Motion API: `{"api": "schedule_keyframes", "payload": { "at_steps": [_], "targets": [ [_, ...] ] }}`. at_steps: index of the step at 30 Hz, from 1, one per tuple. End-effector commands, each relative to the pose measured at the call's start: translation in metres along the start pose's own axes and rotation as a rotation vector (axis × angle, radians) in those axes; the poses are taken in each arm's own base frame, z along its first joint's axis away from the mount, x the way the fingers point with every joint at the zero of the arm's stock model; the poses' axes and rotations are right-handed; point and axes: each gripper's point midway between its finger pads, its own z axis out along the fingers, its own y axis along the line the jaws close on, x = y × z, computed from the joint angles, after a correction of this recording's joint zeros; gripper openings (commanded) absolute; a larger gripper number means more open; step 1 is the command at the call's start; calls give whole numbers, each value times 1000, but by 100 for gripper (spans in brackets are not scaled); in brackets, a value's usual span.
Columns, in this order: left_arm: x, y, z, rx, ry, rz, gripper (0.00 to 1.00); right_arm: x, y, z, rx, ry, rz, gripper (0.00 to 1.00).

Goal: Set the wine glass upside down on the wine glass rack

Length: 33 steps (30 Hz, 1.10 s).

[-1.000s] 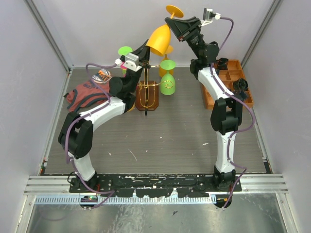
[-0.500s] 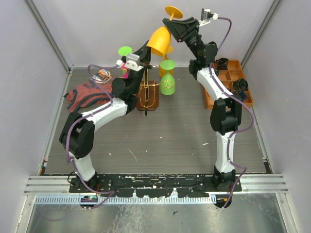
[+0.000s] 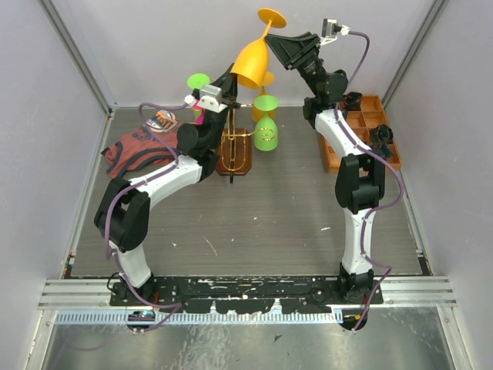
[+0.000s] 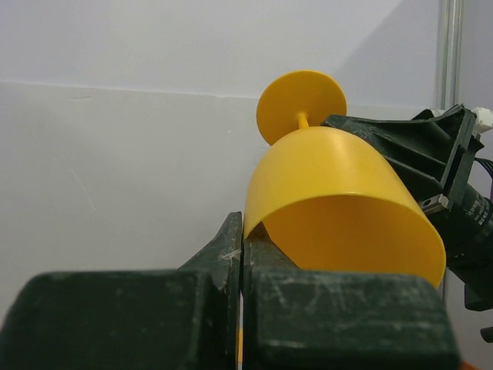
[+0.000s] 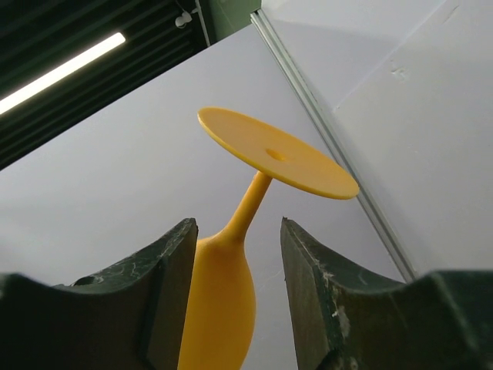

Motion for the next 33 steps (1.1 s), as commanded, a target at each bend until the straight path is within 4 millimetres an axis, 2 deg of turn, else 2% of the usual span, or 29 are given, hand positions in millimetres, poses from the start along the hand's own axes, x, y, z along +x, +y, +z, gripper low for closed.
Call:
{"api": "schedule_keyframes", "payload": {
  "at_steps": [1,12,17,20,24,26,29,33],
  "targets": [
    [-33,5,7,-31,-94,-6,0,-14,36,7,-94,-23,-47,52],
    [-25,-8,6,36,-75,-28,0,-17,36,10,-112,-37,-43,50],
    [-23,-7,7,30,-73,-27,0,-16,37,10,-116,-33,-44,42],
    [-22,-7,8,26,-71,-28,1,-15,36,10,-117,-30,-48,32],
    [-20,-6,8,22,-67,-28,14,-15,35,9,-113,-31,-51,9],
    [-19,-7,7,25,-63,-28,22,-16,36,9,-112,-33,-50,1],
    [-16,-9,4,40,-49,-19,41,-19,36,10,-110,-37,-68,1],
    [-10,-8,-6,50,-11,1,58,-29,40,16,-100,-32,-147,1]
  ]
}}
